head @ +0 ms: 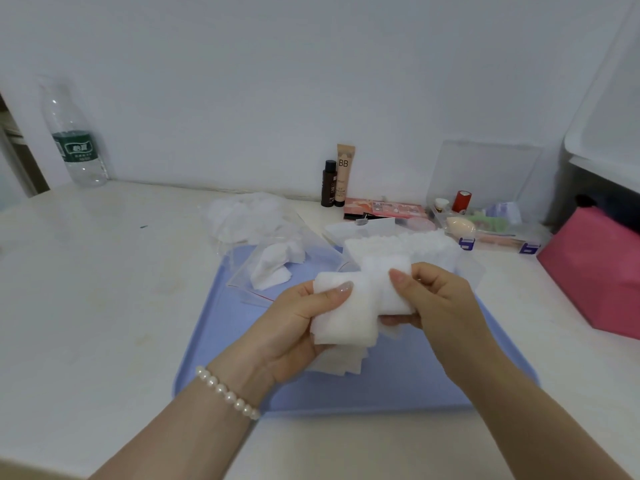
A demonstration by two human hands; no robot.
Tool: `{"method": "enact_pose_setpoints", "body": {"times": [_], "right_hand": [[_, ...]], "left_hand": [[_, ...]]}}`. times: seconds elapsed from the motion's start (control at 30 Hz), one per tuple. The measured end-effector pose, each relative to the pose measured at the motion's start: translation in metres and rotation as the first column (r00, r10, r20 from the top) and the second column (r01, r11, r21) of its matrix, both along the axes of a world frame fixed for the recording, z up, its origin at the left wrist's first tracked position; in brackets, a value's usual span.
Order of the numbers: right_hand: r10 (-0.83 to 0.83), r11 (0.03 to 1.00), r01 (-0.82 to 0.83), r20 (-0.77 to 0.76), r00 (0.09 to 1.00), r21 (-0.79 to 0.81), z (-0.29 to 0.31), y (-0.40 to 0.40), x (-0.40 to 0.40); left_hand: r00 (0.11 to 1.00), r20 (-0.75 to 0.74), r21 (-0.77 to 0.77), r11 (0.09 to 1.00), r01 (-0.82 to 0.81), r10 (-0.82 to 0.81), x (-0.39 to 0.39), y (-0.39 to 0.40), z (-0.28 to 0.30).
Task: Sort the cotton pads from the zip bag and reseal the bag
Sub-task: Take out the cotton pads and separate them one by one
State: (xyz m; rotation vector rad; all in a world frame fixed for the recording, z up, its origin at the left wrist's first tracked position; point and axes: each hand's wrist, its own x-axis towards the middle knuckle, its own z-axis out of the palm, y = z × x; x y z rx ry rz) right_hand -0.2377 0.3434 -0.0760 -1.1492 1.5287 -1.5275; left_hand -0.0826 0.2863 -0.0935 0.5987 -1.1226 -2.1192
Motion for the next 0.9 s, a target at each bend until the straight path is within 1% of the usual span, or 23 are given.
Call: {"method": "enact_pose_setpoints", "body": {"times": [0.1,0.13,0.2,0.23,0.27,0.3,0.33,0.37,0.4,0.43,0.47,0.53,0.6,0.67,0.8,0.9], "right_hand": [[-0.032,0.999,0.030,0.091,0.995,0.016,0.004,0.001,0.001],[-0.065,0.998,0.066,0.105,0.992,-0.008,0.005,0.001,0.001],[-0.136,0.982,0.154,0.154,0.979,-0.110,0.011,0.003,-0.001],[-0.120,0.975,0.154,0.202,0.972,-0.162,0.014,0.005,-0.003],[-0.039,0.976,0.094,0.270,0.962,-0.194,0.017,0.007,-0.003],[0.082,0.979,-0.012,0.338,0.938,-0.202,0.021,0.010,0.001],[0.204,0.971,-0.138,0.383,0.901,-0.193,0.023,0.012,0.006],[0.287,0.957,-0.242,0.390,0.875,-0.163,0.024,0.013,0.011],[0.314,0.949,-0.295,0.348,0.883,-0.108,0.021,0.012,0.015],[0.303,0.952,-0.301,0.283,0.910,-0.049,0.017,0.011,0.018],[0.276,0.959,-0.282,0.219,0.936,-0.003,0.013,0.009,0.020],[0.210,0.976,-0.216,0.119,0.970,0.036,0.005,0.006,0.020],[0.158,0.986,-0.161,0.069,0.985,0.032,0.001,0.004,0.019],[0.147,0.989,-0.147,0.032,0.989,0.016,-0.002,0.002,0.020],[0.106,0.993,-0.108,-0.071,0.992,-0.036,-0.005,0.000,0.022],[0.063,0.996,-0.073,-0.178,0.982,-0.052,-0.009,-0.001,0.023]], "left_hand": [[0.998,0.053,0.040,0.998,-0.045,0.043,0.000,-0.003,-0.003],[0.997,0.050,0.048,0.997,-0.054,0.052,0.000,-0.003,-0.003],[0.994,0.051,0.055,0.994,-0.098,0.096,-0.001,-0.003,-0.003],[0.990,0.061,0.053,0.990,-0.132,0.129,-0.002,-0.003,-0.004],[0.985,0.075,0.050,0.986,-0.162,0.158,-0.003,-0.004,-0.006],[0.980,0.089,0.039,0.982,-0.184,0.180,-0.003,-0.005,-0.008],[0.976,0.103,0.023,0.980,-0.197,0.194,-0.004,-0.005,-0.009],[0.972,0.117,0.003,0.979,-0.205,0.204,-0.005,-0.005,-0.010],[0.970,0.128,-0.022,0.979,-0.204,0.205,-0.006,-0.005,-0.010],[0.971,0.135,-0.052,0.980,-0.192,0.198,-0.006,-0.005,-0.010],[0.974,0.134,-0.075,0.982,-0.175,0.184,-0.007,-0.005,-0.010],[0.982,0.121,-0.081,0.987,-0.139,0.148,-0.007,-0.002,-0.007],[0.986,0.101,-0.061,0.990,-0.126,0.131,-0.007,-0.001,-0.005],[0.990,0.086,-0.015,0.993,-0.113,0.114,-0.008,-0.001,-0.004],[0.998,0.061,0.015,1.000,-0.011,0.010,-0.007,0.002,0.001],[0.998,0.061,0.043,0.999,-0.022,0.019,-0.008,0.001,-0.001]]}}
